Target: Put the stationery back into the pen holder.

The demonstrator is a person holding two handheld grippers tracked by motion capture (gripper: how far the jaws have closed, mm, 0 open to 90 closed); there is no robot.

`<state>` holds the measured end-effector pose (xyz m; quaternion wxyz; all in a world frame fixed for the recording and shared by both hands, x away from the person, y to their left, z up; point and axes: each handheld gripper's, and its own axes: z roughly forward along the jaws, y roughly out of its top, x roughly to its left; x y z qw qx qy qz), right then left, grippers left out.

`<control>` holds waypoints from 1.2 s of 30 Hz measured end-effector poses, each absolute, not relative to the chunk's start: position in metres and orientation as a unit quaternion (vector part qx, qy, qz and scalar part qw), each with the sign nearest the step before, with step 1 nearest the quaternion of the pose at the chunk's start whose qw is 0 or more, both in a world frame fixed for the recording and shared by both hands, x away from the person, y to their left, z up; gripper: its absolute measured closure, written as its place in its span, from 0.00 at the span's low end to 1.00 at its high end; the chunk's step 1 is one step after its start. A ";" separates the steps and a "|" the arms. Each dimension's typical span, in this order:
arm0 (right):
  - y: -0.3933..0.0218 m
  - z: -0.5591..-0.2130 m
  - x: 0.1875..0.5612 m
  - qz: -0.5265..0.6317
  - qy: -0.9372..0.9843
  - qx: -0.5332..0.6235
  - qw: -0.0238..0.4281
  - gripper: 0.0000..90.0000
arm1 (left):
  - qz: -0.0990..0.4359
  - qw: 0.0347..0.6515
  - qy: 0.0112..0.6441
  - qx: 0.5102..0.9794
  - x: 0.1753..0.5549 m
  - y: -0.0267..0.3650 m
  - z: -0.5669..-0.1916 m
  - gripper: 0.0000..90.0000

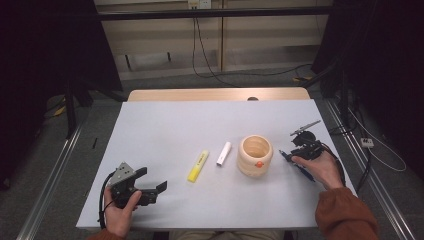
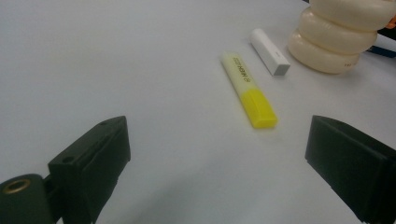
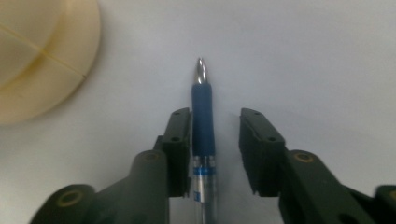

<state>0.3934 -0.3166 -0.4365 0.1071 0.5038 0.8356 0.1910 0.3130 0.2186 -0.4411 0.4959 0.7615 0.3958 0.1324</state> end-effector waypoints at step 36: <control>-0.316 -0.416 0.385 0.244 0.817 0.501 0.152 0.90 | 0.128 0.495 0.392 0.765 0.313 0.218 -0.441 0.08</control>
